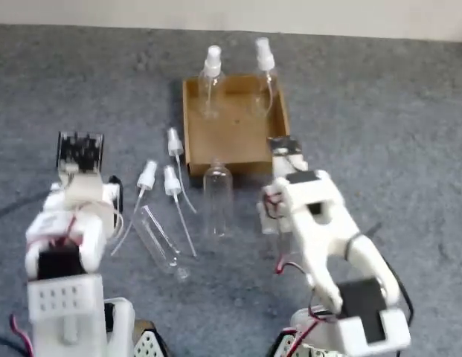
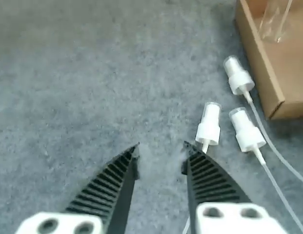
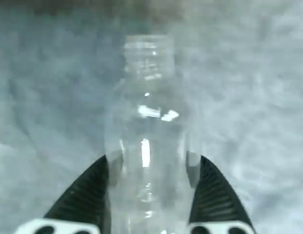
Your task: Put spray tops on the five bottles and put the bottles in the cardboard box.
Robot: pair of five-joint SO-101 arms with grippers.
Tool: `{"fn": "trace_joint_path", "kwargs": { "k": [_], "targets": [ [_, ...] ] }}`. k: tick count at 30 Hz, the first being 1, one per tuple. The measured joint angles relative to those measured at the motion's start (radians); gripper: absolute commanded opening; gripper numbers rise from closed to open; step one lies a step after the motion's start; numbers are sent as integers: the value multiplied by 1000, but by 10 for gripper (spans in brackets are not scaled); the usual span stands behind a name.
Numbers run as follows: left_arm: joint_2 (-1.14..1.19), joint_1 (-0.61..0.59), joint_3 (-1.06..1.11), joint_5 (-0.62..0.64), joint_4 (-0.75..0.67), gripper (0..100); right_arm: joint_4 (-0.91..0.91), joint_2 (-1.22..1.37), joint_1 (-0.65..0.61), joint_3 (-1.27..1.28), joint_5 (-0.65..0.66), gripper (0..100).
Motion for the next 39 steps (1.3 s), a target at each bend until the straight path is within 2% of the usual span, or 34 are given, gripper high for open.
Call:
{"fn": "trace_joint_path", "kwargs": {
  "k": [5,10,14,17,24,28,33,39],
  "targets": [
    [310,0,-207,-11,3,102,2,-124,233,78,222,54],
    [640,60,-391,-132,51,103,23,-132,483,81,477,54],
    [925,124,-578,-161,109,127,-14,-109,586,81,618,55],
    [1117,146,-729,-166,121,168,-87,-69,612,81,644,58],
    [1421,157,-933,-167,121,154,-114,-12,626,80,652,60],
    [1510,157,-971,-167,121,139,-114,-12,628,80,652,61],
    [1567,157,-977,-167,121,0,-114,-12,628,80,652,149],
    [1567,164,-985,-167,121,2,-103,-11,628,80,652,214]
  ]
}}
